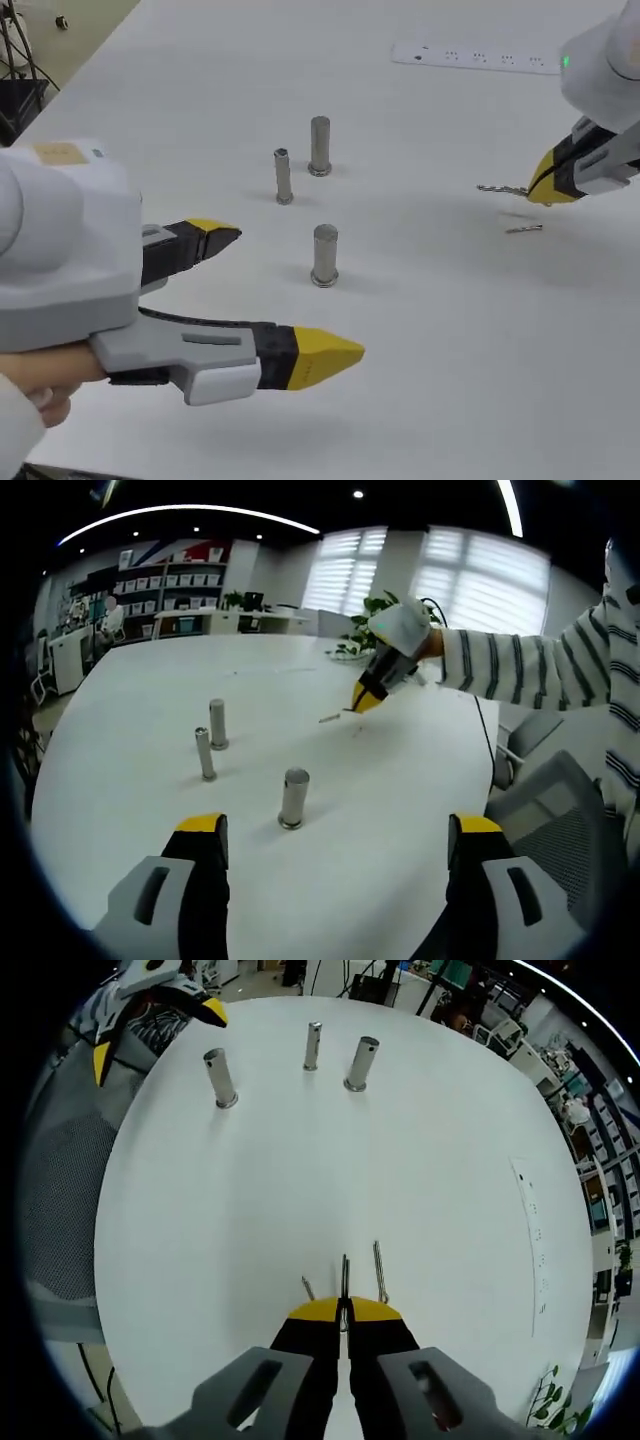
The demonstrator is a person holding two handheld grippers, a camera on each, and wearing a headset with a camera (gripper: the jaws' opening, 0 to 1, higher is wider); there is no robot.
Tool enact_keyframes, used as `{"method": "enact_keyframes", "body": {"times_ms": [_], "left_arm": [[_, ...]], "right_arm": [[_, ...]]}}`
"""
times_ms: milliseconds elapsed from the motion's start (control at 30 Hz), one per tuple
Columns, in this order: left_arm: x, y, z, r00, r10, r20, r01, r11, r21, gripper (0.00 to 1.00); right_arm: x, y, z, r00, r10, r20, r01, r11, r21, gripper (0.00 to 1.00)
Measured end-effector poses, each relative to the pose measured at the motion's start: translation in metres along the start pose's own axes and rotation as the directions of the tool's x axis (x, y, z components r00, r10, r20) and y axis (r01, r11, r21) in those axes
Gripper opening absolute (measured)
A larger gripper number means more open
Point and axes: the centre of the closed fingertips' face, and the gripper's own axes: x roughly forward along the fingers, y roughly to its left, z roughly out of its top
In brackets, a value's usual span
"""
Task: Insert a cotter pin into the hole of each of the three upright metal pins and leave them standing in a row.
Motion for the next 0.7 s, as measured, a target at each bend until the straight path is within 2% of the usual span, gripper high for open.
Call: {"method": "enact_keyframes", "body": {"times_ms": [167, 333, 467, 533, 633, 700], "left_arm": [[0.002, 0.001, 0.006, 0.9999, 0.001, 0.012, -0.001, 1.0, 0.001, 0.89], [0.003, 0.004, 0.015, 0.9993, 0.004, 0.037, -0.003, 1.0, -0.016, 0.87], [0.004, 0.005, 0.02, 0.9987, -0.001, 0.051, 0.002, 1.0, -0.029, 0.85], [0.006, 0.005, 0.024, 0.9981, 0.001, 0.062, 0.002, 0.999, -0.044, 0.83], [0.007, 0.005, 0.029, 0.9969, -0.002, 0.079, 0.007, 0.998, -0.057, 0.81], [0.009, 0.005, 0.033, 0.9959, -0.008, 0.09, 0.014, 0.998, -0.066, 0.8]], "right_arm": [[-0.013, 0.011, 0.011, 0.9976, -0.048, 0.049, 0.049, 0.999, -0.018, 0.0], [-0.028, 0.021, 0.028, 0.988, -0.095, 0.122, 0.097, 0.995, -0.013, 0.0], [-0.037, 0.031, 0.039, 0.9826, -0.112, 0.148, 0.121, 0.991, -0.051, 0.0], [-0.041, 0.033, 0.045, 0.9787, -0.124, 0.164, 0.135, 0.989, -0.061, 0.0], [-0.049, 0.038, 0.056, 0.9677, -0.154, 0.2, 0.173, 0.981, -0.082, 0.0], [-0.051, 0.04, 0.06, 0.9644, -0.161, 0.21, 0.183, 0.979, -0.088, 0.0]]}}
